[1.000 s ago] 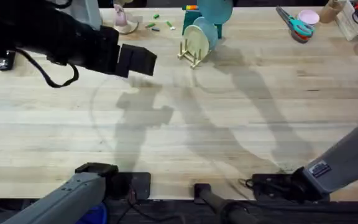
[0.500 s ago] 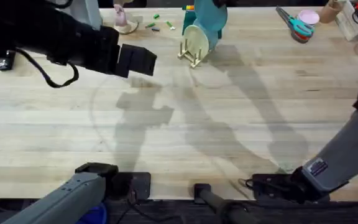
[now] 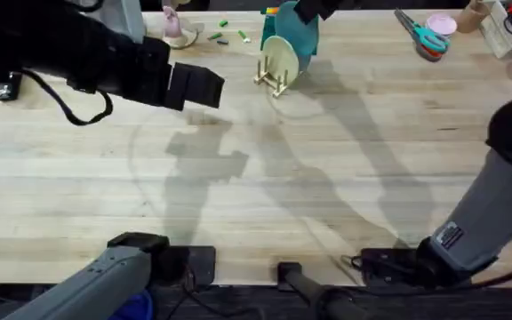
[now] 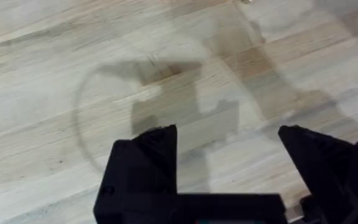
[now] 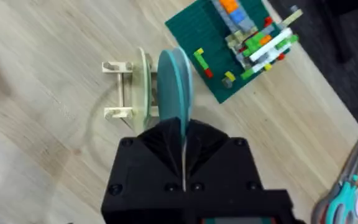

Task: Pick up the plates from the table one by one and place each into a slot on the dish rack.

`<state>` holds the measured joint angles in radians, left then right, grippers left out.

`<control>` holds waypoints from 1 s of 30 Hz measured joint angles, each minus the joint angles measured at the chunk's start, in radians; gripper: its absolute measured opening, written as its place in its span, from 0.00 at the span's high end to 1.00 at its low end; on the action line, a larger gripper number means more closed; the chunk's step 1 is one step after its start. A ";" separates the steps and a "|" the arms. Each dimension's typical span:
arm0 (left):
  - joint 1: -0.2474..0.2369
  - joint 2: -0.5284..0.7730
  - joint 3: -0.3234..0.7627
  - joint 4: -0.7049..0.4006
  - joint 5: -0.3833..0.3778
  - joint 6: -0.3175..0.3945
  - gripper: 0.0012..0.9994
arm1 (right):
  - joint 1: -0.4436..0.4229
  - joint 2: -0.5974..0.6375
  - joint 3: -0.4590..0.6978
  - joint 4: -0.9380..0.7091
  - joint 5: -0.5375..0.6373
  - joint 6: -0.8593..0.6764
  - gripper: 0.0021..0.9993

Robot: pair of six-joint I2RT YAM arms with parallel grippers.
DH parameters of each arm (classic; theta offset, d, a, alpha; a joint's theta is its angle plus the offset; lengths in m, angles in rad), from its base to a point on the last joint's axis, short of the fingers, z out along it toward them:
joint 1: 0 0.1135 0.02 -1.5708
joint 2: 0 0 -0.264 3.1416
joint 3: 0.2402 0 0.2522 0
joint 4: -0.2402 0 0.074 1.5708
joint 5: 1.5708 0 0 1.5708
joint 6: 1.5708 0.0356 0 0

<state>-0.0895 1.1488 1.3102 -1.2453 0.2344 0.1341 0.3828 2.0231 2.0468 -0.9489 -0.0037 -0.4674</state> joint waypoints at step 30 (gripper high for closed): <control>0.000 0.000 0.000 0.000 -0.015 0.000 0.00 | 0.015 0.092 0.000 0.006 -0.011 0.004 0.97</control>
<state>-0.0895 1.1488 1.3102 -1.2453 0.2189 0.1341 0.3981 2.1147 2.0472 -0.9428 -0.0147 -0.4637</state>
